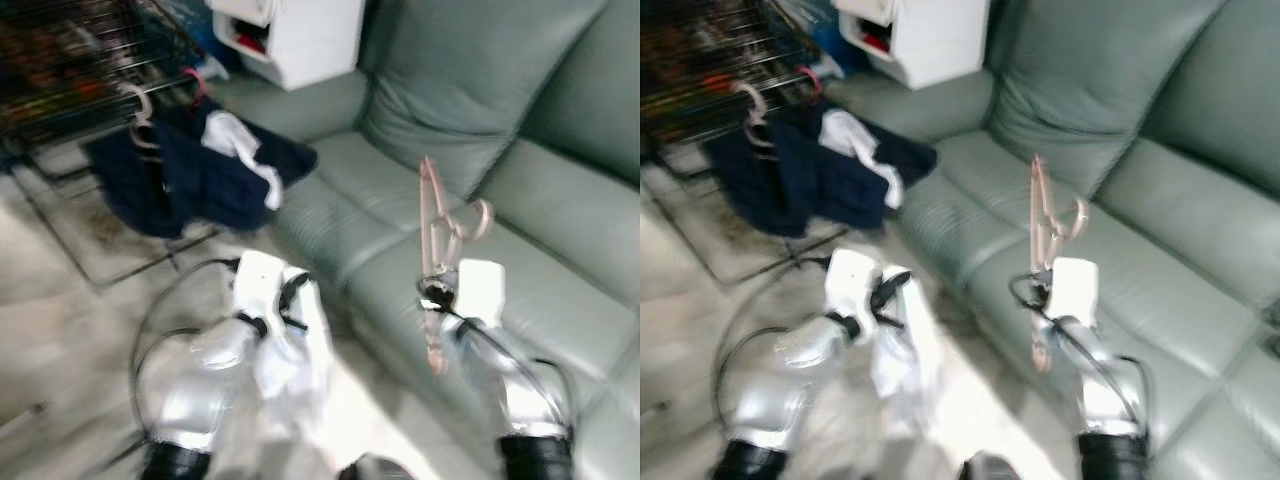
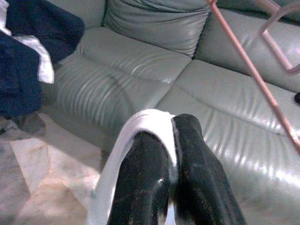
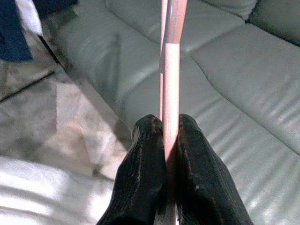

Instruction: Hang hanger

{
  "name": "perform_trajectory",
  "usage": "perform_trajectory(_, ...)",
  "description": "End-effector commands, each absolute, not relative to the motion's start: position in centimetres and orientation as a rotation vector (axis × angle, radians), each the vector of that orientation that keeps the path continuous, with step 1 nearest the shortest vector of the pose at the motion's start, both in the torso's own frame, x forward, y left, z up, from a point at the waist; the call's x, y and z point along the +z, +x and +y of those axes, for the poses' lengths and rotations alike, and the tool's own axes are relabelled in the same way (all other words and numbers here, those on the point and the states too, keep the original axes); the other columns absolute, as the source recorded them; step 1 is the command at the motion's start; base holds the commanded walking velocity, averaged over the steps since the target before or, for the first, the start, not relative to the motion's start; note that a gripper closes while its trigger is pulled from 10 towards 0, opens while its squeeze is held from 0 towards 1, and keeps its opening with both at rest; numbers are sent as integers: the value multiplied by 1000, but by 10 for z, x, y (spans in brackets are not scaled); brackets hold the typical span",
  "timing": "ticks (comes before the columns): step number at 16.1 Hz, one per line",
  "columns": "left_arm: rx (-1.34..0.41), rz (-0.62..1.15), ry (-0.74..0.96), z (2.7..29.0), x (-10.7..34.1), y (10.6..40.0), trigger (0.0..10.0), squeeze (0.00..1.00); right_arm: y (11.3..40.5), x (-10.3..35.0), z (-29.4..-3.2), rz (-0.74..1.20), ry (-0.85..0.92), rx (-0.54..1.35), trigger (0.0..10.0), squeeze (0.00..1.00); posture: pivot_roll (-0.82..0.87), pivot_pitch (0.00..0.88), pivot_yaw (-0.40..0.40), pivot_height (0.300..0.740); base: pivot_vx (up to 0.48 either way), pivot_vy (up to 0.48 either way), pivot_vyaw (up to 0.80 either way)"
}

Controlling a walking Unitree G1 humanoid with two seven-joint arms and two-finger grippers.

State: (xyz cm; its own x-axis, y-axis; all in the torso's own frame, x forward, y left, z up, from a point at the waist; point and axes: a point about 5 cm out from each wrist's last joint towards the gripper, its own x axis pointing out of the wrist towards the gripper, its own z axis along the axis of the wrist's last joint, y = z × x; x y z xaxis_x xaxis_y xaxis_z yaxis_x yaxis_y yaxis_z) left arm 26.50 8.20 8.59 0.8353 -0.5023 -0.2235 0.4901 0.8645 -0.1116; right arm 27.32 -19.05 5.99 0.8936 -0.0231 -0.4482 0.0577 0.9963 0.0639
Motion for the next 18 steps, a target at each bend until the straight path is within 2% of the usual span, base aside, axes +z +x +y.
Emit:
perform_trajectory(1, -519, 198, -45, 85, 97, 268, 10000, 0, 277, 65, -185, 444, 82, -24, 10000, 0, -53, 28, 4, 740, 0, 0, 0)
perform_trajectory(7, -500, 202, -71, 85, 100, 270, 10000, 0, 276, 63, -185, 461, 88, -29, 10000, 0, -51, 30, 6, 740, 0, 0, 0)
perform_trajectory(11, -521, 194, -46, 83, 99, 269, 10000, 0, 277, 63, -185, 460, 89, -30, 10000, 0, -52, 30, 7, 740, 0, 435, -725)
perform_trajectory(16, -524, 193, -37, 82, 99, 269, 10000, 0, 278, 63, -185, 463, 87, -30, 10000, 0, -52, 29, 4, 740, 0, 480, 0)
perform_trajectory(18, -516, 193, -38, 82, 99, 269, 10000, 0, 278, 63, -184, 465, 86, -30, 10000, 0, -51, 29, 2, 740, 0, 0, -438)
